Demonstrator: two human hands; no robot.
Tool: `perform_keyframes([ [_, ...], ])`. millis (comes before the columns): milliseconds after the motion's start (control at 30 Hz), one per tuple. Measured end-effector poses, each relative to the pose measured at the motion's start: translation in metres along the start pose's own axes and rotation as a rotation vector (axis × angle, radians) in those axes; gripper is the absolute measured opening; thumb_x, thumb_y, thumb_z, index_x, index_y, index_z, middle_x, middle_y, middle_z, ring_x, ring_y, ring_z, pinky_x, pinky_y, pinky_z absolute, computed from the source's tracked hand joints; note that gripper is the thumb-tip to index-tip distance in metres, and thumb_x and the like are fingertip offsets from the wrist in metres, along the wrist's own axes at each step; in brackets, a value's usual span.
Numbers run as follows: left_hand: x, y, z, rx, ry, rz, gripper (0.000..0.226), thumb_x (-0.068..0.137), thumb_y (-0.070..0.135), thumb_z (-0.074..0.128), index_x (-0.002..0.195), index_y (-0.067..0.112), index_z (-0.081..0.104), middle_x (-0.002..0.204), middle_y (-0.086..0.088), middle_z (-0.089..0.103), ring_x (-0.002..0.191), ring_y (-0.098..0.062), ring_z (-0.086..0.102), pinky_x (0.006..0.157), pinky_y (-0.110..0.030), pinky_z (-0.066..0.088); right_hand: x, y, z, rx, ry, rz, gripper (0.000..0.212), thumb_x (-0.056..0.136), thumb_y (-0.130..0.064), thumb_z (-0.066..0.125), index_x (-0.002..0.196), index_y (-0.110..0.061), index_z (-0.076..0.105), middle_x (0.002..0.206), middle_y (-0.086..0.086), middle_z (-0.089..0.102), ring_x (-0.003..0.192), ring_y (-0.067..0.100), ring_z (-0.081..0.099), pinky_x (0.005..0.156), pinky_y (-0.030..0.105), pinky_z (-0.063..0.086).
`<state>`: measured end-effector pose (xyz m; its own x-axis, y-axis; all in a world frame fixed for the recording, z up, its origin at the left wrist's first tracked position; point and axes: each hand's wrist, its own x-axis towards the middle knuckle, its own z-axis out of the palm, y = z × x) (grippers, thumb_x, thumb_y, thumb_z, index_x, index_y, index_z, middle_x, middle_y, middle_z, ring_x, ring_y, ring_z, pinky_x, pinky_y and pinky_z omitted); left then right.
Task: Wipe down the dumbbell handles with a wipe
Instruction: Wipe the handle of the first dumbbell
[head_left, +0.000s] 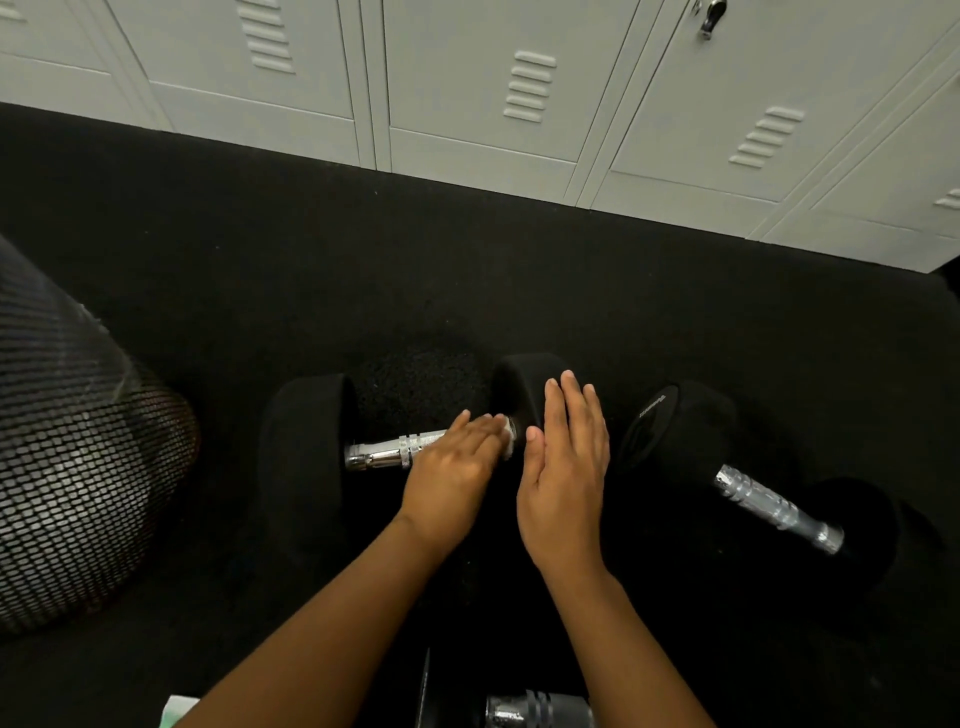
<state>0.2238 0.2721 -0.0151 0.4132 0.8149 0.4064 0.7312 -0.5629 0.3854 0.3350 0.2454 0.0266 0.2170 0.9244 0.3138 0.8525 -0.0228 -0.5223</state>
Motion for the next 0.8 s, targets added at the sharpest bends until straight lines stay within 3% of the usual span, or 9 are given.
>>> perform_keyframes([
  [100, 0.021, 0.008, -0.011, -0.054, -0.139, -0.215, 0.013, 0.082, 0.011, 0.064, 0.094, 0.01, 0.068, 0.092, -0.008, 0.072, 0.085, -0.024, 0.068, 0.092, -0.032, 0.046, -0.001, 0.0, 0.001, 0.001, 0.006, 0.0, 0.048, 0.095, -0.027, 0.027, 0.138, -0.009, 0.036, 0.148, 0.005, 0.029, 0.139, 0.017, 0.013, 0.111, 0.04, 0.017],
  [167, 0.043, 0.006, -0.019, -0.077, -0.326, -0.438, 0.015, 0.089, 0.023, 0.056, 0.095, 0.015, 0.067, 0.092, -0.012, 0.069, 0.089, -0.03, 0.063, 0.078, -0.034, 0.048, 0.0, -0.001, 0.002, -0.006, 0.004, 0.008, 0.048, 0.095, -0.027, 0.026, 0.139, -0.009, 0.035, 0.148, 0.004, 0.029, 0.139, 0.017, 0.013, 0.111, 0.041, 0.017],
  [233, 0.062, -0.004, -0.021, -0.136, -0.53, -0.611, 0.023, 0.091, 0.028, 0.051, 0.096, 0.014, 0.069, 0.098, -0.016, 0.067, 0.094, -0.033, 0.061, 0.075, -0.035, 0.046, 0.001, -0.001, 0.003, -0.015, 0.007, 0.011, 0.048, 0.095, -0.027, 0.026, 0.138, -0.009, 0.035, 0.148, 0.005, 0.03, 0.139, 0.018, 0.014, 0.111, 0.042, 0.018],
  [333, 0.074, -0.006, -0.023, -0.185, -0.641, -0.643, 0.026, 0.091, 0.029, 0.05, 0.095, 0.01, 0.069, 0.098, -0.016, 0.067, 0.092, -0.033, 0.061, 0.072, -0.033, 0.045, -0.001, -0.001, 0.002, -0.019, 0.01, 0.005, 0.047, 0.096, -0.026, 0.026, 0.138, -0.009, 0.035, 0.148, 0.006, 0.031, 0.139, 0.018, 0.014, 0.111, 0.041, 0.018],
  [433, 0.049, 0.009, -0.023, -0.113, -0.426, -0.54, 0.023, 0.093, 0.027, 0.049, 0.091, 0.013, 0.067, 0.091, -0.013, 0.069, 0.086, -0.031, 0.063, 0.074, -0.035, 0.047, -0.004, 0.0, 0.002, -0.027, 0.019, 0.0, 0.047, 0.096, -0.026, 0.027, 0.138, -0.009, 0.035, 0.148, 0.006, 0.031, 0.139, 0.018, 0.014, 0.111, 0.041, 0.018],
  [533, 0.013, 0.012, -0.019, -0.121, -0.153, -0.267, 0.022, 0.088, 0.018, 0.052, 0.098, 0.012, 0.07, 0.1, -0.006, 0.072, 0.094, -0.022, 0.067, 0.097, -0.036, 0.045, -0.005, 0.001, 0.002, -0.021, 0.016, 0.002, 0.047, 0.096, -0.026, 0.027, 0.138, -0.008, 0.035, 0.148, 0.005, 0.03, 0.139, 0.018, 0.014, 0.111, 0.041, 0.018],
  [633, -0.012, -0.006, -0.016, -0.014, -0.087, -0.034, 0.03, 0.081, 0.009, 0.056, 0.109, 0.004, 0.066, 0.112, -0.009, 0.068, 0.105, -0.022, 0.064, 0.1, -0.043, 0.04, -0.005, 0.002, 0.0, -0.012, 0.0, -0.005, 0.048, 0.096, -0.028, 0.026, 0.139, -0.01, 0.035, 0.148, 0.004, 0.029, 0.139, 0.018, 0.013, 0.111, 0.042, 0.019],
  [800, -0.015, -0.006, -0.026, 0.073, -0.054, -0.167, 0.04, 0.068, -0.007, 0.073, 0.106, 0.003, 0.067, 0.107, -0.011, 0.069, 0.099, -0.022, 0.067, 0.097, -0.044, 0.039, -0.001, 0.002, 0.001, 0.002, 0.011, -0.017, 0.046, 0.096, -0.027, 0.027, 0.137, -0.008, 0.037, 0.147, 0.006, 0.032, 0.139, 0.02, 0.017, 0.11, 0.043, 0.021],
])
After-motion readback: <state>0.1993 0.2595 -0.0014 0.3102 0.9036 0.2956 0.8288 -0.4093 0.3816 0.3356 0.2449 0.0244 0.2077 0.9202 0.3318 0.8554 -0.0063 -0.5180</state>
